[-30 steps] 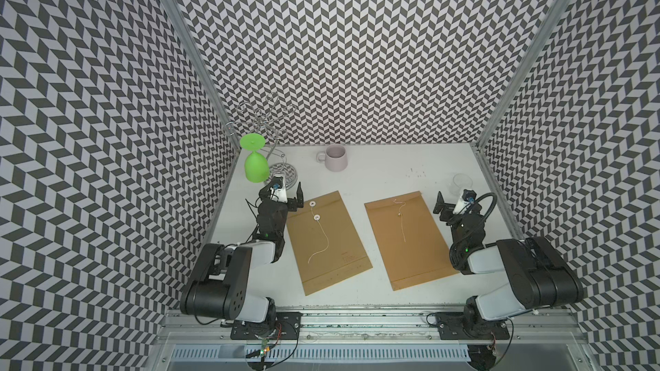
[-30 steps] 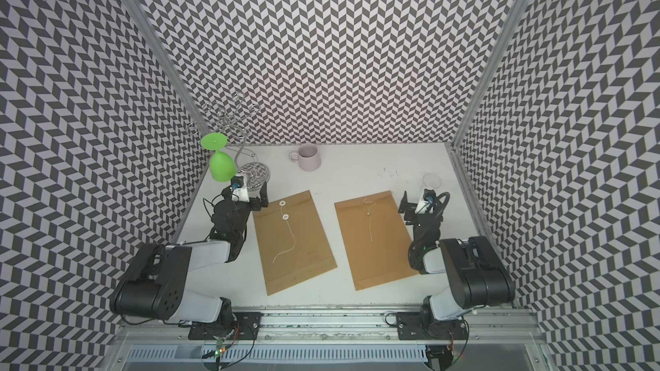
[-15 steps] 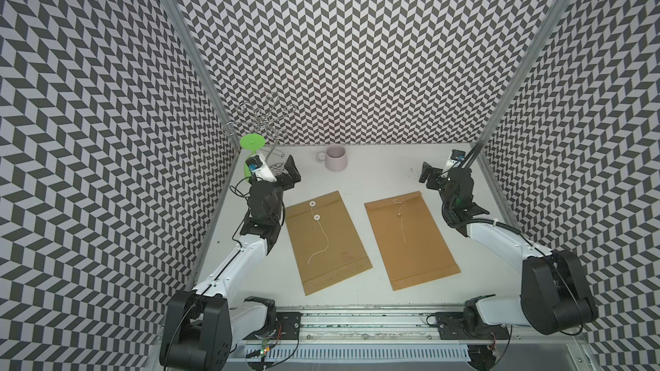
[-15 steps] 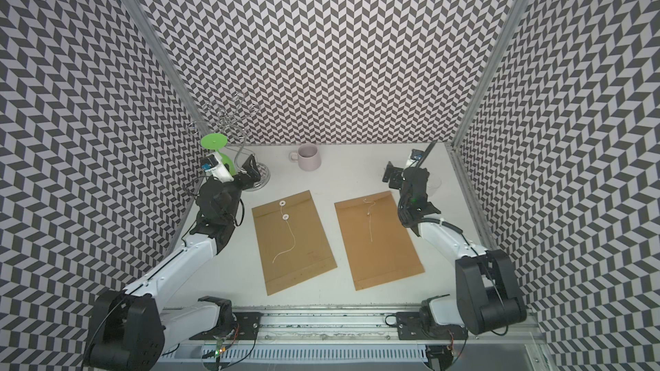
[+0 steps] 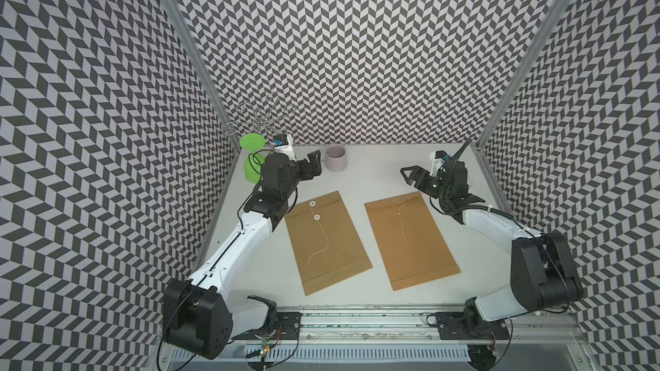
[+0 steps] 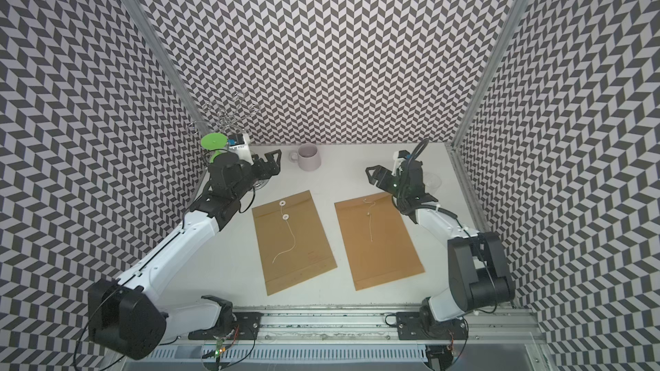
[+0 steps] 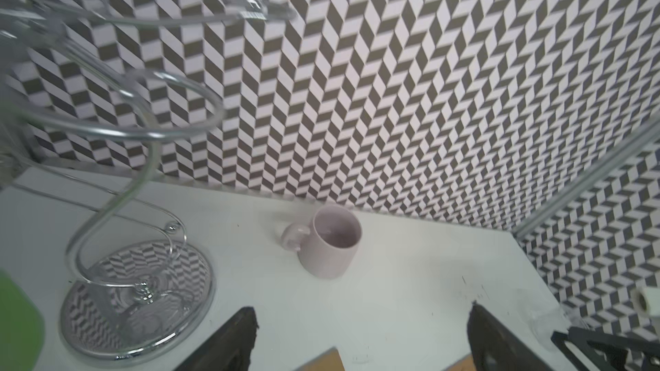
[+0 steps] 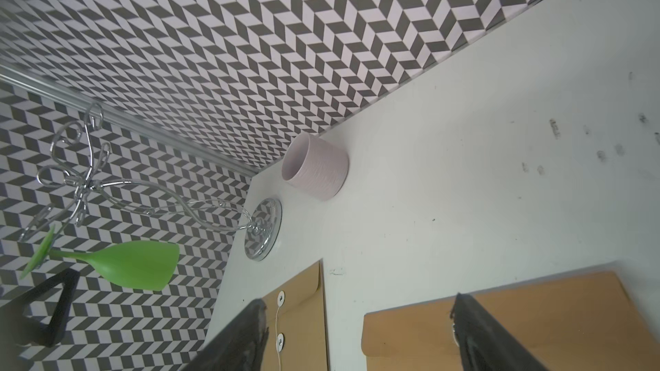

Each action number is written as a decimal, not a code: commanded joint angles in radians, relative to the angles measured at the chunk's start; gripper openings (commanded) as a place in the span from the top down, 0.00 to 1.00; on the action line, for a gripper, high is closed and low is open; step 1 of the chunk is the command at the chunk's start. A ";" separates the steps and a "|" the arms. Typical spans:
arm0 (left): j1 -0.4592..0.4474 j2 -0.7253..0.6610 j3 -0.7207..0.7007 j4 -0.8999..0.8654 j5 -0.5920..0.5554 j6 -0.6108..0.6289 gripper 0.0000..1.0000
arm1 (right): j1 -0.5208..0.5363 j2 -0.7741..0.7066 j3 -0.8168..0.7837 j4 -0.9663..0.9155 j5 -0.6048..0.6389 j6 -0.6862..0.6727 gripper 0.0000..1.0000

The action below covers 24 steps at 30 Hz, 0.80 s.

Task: Close the mouth of the file bag
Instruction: Pick up the file bag from the center of the board.

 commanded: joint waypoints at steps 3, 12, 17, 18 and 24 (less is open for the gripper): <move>-0.030 0.070 -0.012 -0.152 0.153 0.005 0.09 | 0.046 0.053 0.086 -0.233 0.050 -0.062 0.18; -0.177 0.149 -0.075 0.007 0.201 -0.003 0.10 | -0.062 0.068 -0.031 -0.211 -0.031 0.111 0.26; -0.233 0.188 -0.085 0.047 0.220 0.005 0.12 | -0.162 0.120 -0.116 -0.039 -0.158 0.268 0.34; -0.242 0.192 -0.086 0.057 0.223 0.006 0.12 | -0.162 0.139 -0.109 -0.037 -0.162 0.284 0.36; -0.259 0.207 -0.091 0.086 0.236 -0.003 0.14 | -0.162 0.194 -0.100 0.022 -0.105 0.360 0.41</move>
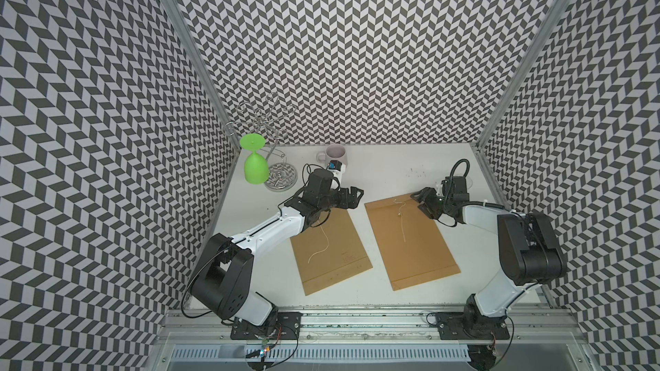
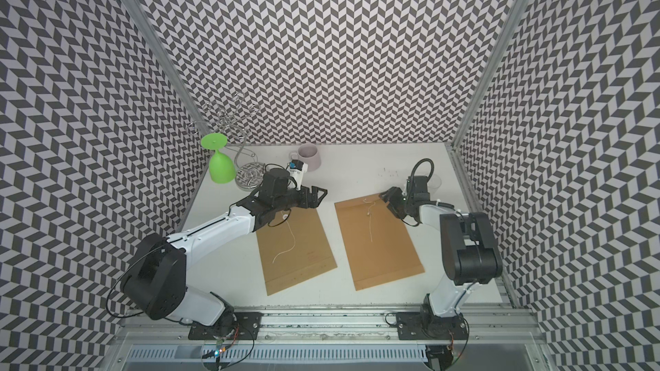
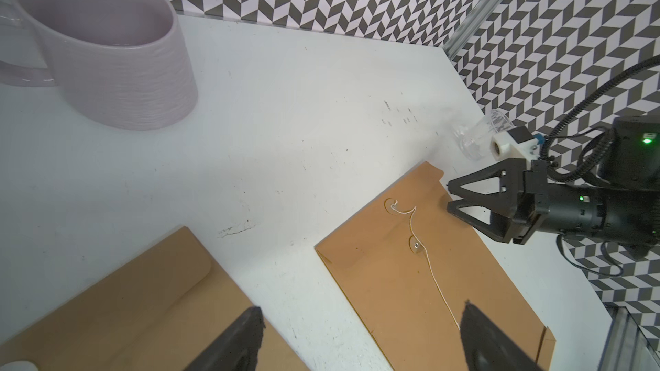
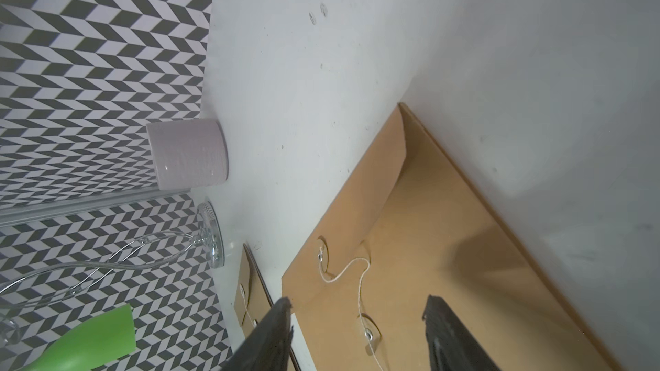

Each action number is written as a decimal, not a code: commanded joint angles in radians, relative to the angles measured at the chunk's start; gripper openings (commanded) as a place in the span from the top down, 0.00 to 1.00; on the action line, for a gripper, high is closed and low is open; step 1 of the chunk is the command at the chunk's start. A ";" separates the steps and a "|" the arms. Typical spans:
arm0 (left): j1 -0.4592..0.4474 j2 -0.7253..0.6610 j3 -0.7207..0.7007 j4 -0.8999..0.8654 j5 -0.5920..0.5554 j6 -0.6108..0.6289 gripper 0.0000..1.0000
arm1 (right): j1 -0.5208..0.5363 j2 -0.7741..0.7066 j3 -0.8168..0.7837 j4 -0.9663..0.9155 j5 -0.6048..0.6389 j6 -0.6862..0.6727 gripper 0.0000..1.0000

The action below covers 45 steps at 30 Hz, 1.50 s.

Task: Close the mouth of the file bag
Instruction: Pick up the file bag from the center of the board.

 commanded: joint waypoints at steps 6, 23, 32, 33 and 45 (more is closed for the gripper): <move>-0.006 -0.021 -0.004 0.041 0.006 -0.049 0.09 | 0.011 0.090 0.055 0.156 0.064 0.121 0.52; 0.049 -0.055 -0.054 0.123 0.092 -0.257 0.00 | 0.046 0.133 0.001 0.373 0.053 0.250 0.96; 0.094 -0.047 -0.182 0.401 0.153 -0.451 0.00 | 0.064 -0.058 -0.010 0.325 0.018 0.200 1.00; 0.094 -0.039 -0.193 0.434 0.162 -0.469 0.01 | 0.063 -0.075 -0.013 0.325 0.006 0.202 1.00; 0.046 0.009 -0.211 0.609 0.256 -0.462 0.08 | 0.051 -0.219 -0.049 0.357 -0.146 0.245 1.00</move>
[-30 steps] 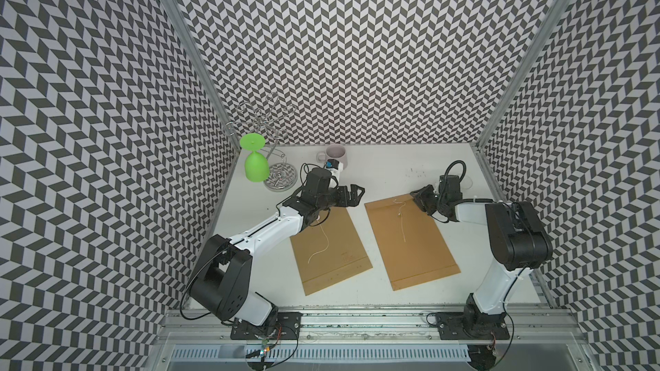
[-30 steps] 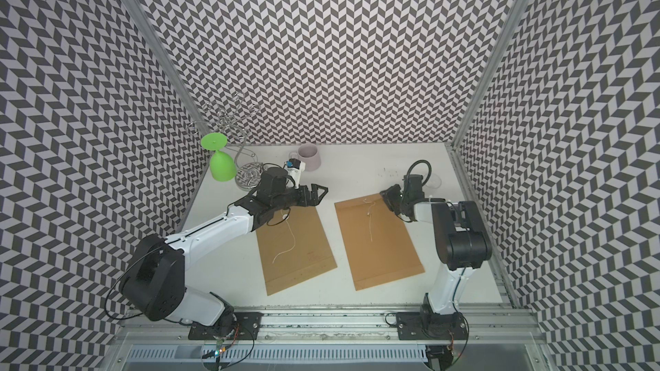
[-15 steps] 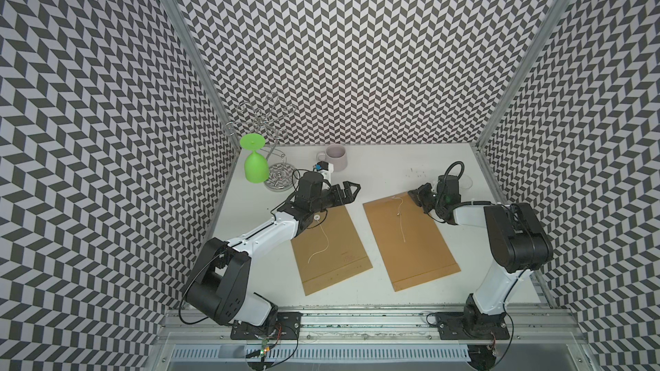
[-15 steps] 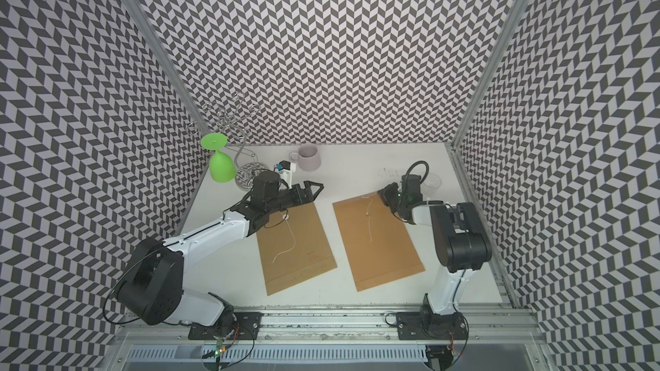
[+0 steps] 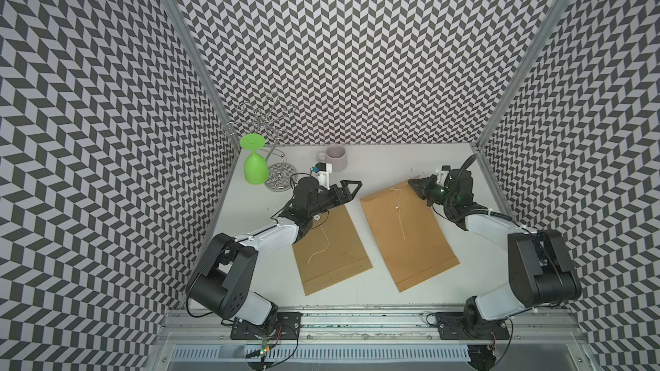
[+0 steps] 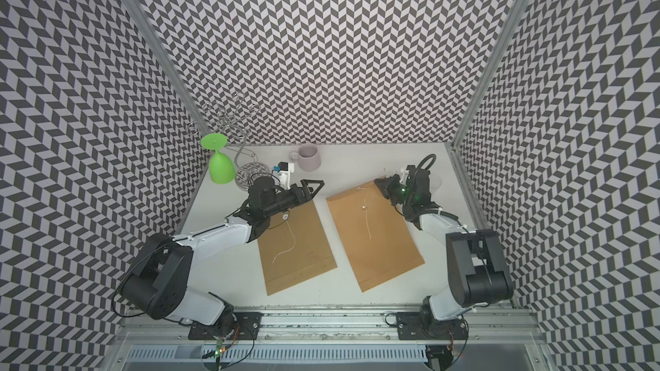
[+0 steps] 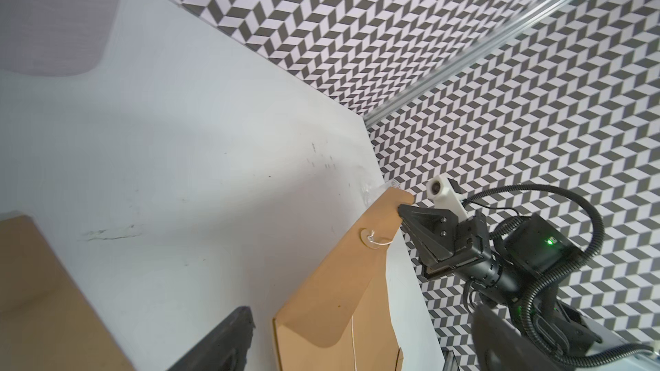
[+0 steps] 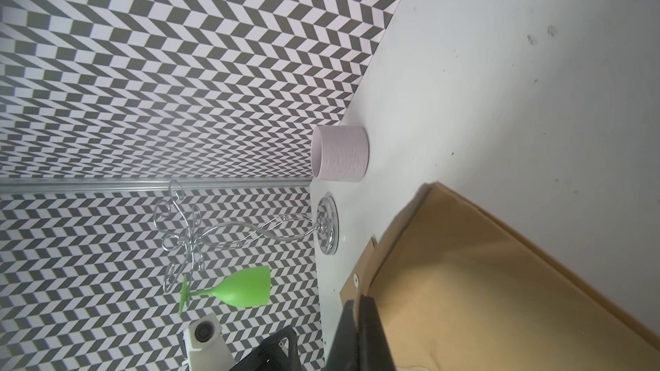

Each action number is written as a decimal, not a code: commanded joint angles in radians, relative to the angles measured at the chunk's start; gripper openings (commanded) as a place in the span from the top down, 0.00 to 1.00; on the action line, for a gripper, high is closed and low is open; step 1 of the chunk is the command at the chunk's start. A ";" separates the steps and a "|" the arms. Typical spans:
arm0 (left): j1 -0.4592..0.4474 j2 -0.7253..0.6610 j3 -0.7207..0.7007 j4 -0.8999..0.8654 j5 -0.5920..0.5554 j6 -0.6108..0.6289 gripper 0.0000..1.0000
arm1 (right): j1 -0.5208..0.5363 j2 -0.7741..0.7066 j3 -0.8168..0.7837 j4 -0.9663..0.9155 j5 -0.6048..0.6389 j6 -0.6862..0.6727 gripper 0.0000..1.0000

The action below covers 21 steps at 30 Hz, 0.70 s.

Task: Close the mouth of the file bag
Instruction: Pick up the file bag from the center of the board.

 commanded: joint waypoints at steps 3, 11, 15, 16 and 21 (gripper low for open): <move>-0.045 0.021 0.000 0.077 0.031 0.055 0.11 | -0.005 -0.064 0.021 0.065 -0.077 0.032 1.00; -0.046 -0.003 0.023 -0.024 -0.031 0.166 0.09 | -0.009 -0.124 0.025 0.044 -0.111 0.035 1.00; -0.065 0.028 0.019 0.041 0.016 0.126 0.13 | -0.009 -0.140 0.015 0.058 -0.117 0.043 1.00; -0.072 0.035 0.013 0.059 0.027 0.115 0.15 | -0.009 -0.141 0.011 0.060 -0.119 0.042 1.00; -0.083 0.052 -0.042 0.164 0.070 0.046 0.24 | -0.010 -0.138 -0.043 0.074 -0.118 0.024 1.00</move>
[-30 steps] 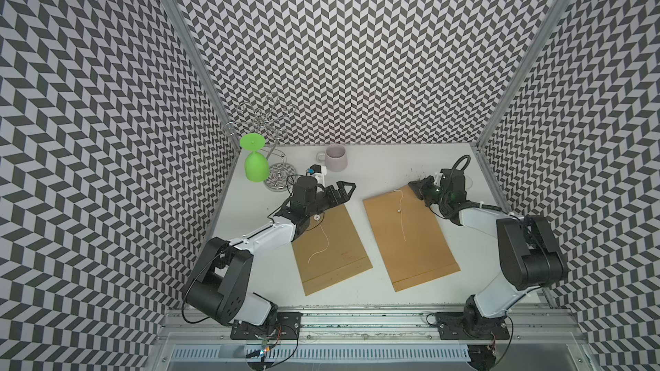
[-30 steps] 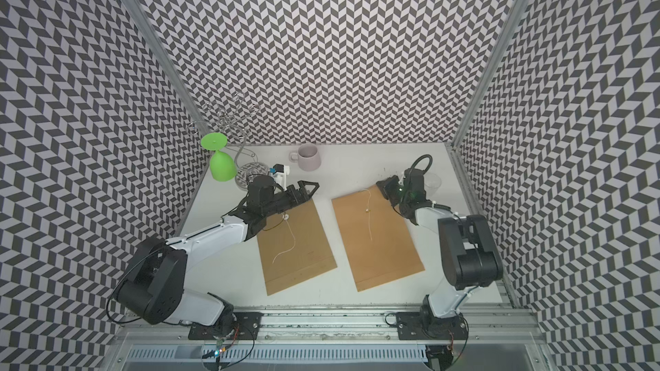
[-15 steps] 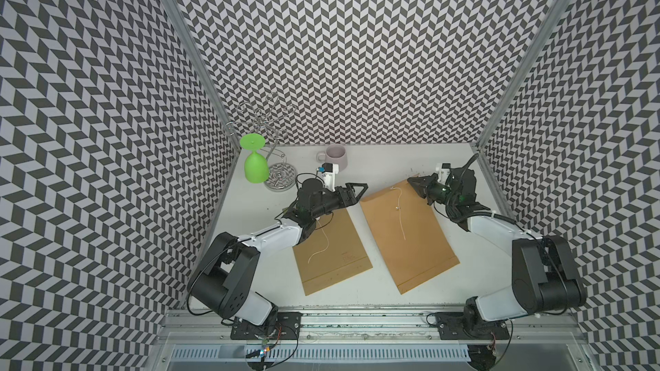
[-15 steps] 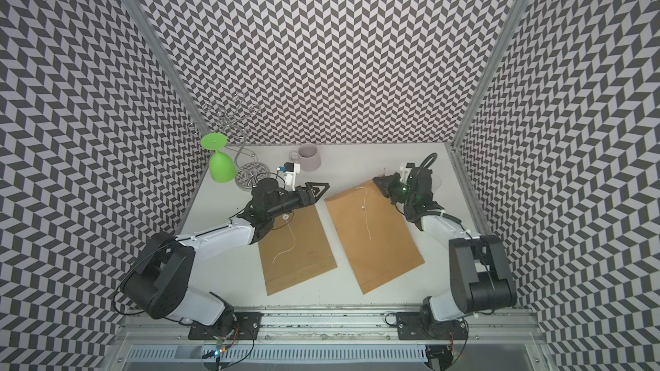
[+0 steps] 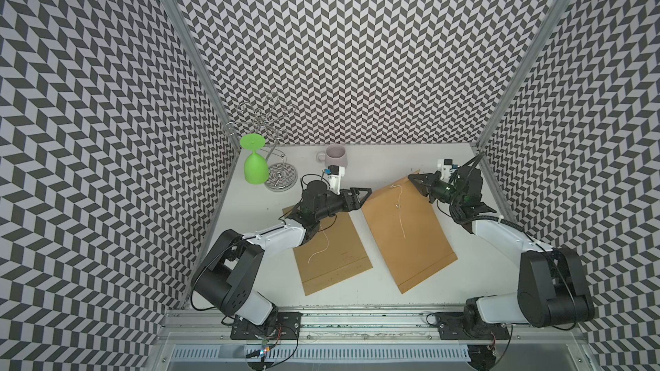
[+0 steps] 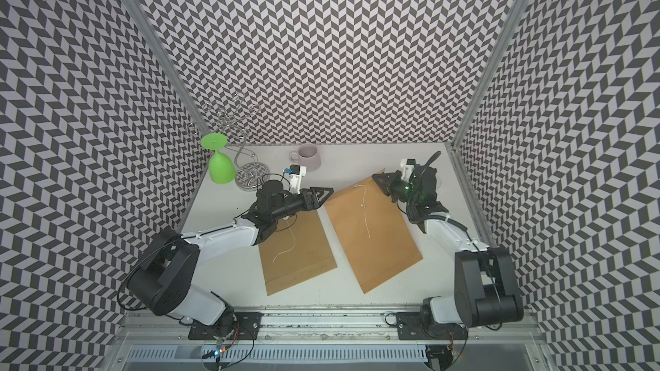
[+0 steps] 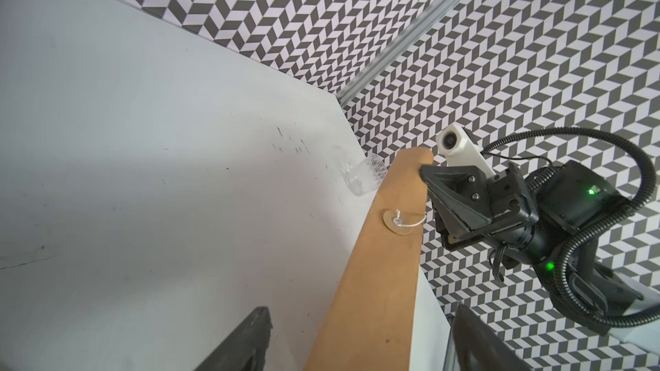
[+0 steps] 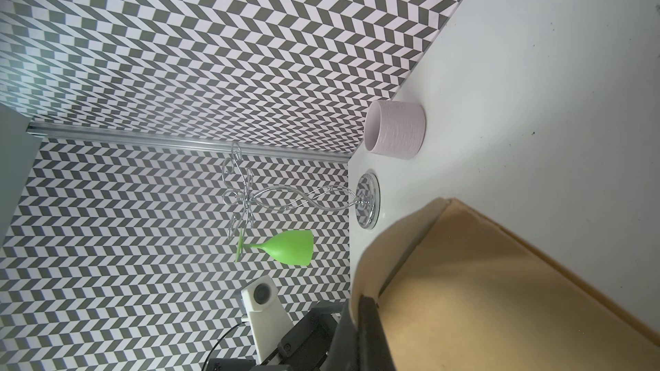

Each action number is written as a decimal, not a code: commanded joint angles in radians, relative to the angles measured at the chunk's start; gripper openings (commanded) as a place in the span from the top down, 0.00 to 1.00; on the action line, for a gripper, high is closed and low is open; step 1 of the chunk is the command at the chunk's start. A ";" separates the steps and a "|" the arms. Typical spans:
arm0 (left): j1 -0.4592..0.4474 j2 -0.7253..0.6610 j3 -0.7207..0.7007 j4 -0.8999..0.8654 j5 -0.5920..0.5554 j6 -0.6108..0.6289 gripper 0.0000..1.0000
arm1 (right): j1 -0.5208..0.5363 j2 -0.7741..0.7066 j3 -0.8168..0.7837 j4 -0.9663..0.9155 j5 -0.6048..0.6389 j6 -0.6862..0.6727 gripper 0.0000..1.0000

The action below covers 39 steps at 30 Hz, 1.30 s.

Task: Close the mouth of the file bag
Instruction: Pick up the file bag from the center of the board.

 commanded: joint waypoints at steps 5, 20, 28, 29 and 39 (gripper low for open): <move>-0.017 0.007 -0.059 0.110 0.052 -0.059 0.41 | -0.011 -0.001 -0.083 0.115 -0.027 0.008 1.00; -0.016 0.078 -0.065 0.098 0.053 -0.086 0.14 | -0.017 -0.028 -0.083 0.143 -0.064 0.010 1.00; -0.044 0.088 -0.105 0.220 0.086 -0.167 0.39 | -0.018 -0.020 -0.107 0.178 -0.065 0.012 1.00; -0.044 0.083 -0.111 0.224 0.082 -0.169 0.43 | -0.018 -0.017 -0.106 0.180 -0.062 0.009 1.00; -0.040 0.086 -0.122 0.245 0.086 -0.165 0.74 | -0.019 0.000 -0.109 0.213 -0.081 0.005 0.98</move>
